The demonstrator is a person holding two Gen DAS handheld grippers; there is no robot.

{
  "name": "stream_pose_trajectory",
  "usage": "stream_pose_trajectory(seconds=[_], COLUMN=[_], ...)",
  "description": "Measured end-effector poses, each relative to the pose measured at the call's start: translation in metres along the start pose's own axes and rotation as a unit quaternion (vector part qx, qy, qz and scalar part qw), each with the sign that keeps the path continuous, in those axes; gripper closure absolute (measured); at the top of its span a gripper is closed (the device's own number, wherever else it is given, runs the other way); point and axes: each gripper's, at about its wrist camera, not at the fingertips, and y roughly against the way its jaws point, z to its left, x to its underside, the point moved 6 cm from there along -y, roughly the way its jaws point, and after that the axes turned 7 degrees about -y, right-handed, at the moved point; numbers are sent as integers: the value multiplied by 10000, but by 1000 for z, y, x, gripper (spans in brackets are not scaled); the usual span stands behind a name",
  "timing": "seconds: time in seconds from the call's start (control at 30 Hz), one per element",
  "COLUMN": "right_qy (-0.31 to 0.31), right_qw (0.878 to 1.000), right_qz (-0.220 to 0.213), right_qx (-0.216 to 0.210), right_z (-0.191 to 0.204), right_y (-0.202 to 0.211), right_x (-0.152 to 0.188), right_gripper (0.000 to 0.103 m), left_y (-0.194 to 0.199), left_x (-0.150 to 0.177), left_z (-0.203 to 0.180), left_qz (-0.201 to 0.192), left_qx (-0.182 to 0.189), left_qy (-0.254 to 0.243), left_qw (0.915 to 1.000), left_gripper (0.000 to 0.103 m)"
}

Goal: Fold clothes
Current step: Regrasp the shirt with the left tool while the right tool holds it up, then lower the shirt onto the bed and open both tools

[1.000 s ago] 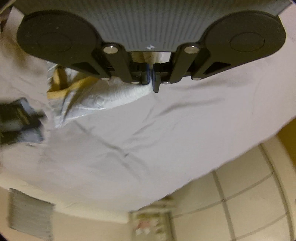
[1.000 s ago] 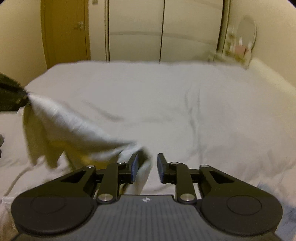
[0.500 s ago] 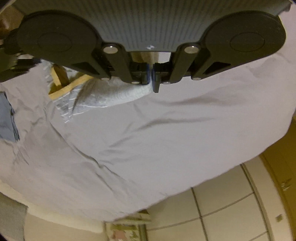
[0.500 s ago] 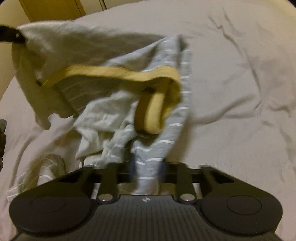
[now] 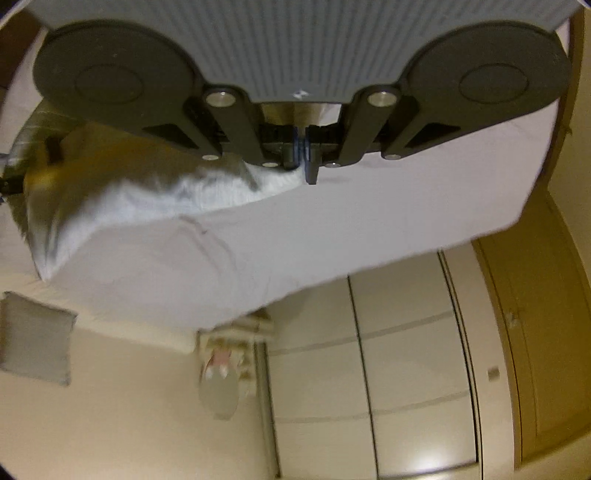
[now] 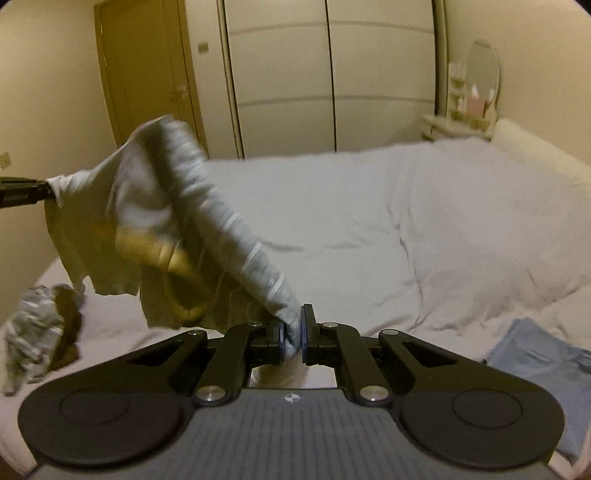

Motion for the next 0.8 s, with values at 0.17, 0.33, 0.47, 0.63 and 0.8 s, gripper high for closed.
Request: stream_pose_trajectory(seconds=[0.17, 0.33, 0.47, 0.63, 0.8], right_qy=[380, 606, 864, 938, 1264], right_qw=[9987, 9975, 9961, 9905, 9775], right_qz=[-324, -348, -34, 975, 1683], right_qx=[28, -115, -169, -253, 125], right_z=[37, 30, 5, -56, -109], right_y=[84, 123, 73, -109, -272], right_x=[-23, -62, -89, -80, -42], right_gripper=[96, 96, 96, 90, 86], left_y=[89, 93, 15, -158, -271], left_x=[-35, -66, -65, -12, 67], left_z=[9, 13, 13, -2, -18], left_qz=[-466, -398, 183, 1443, 2533], left_qx=[109, 287, 334, 159, -96], left_qy=[-72, 27, 316, 909, 1137], left_qw=[9988, 9988, 9988, 9852, 9606], left_gripper=[101, 101, 100, 96, 94])
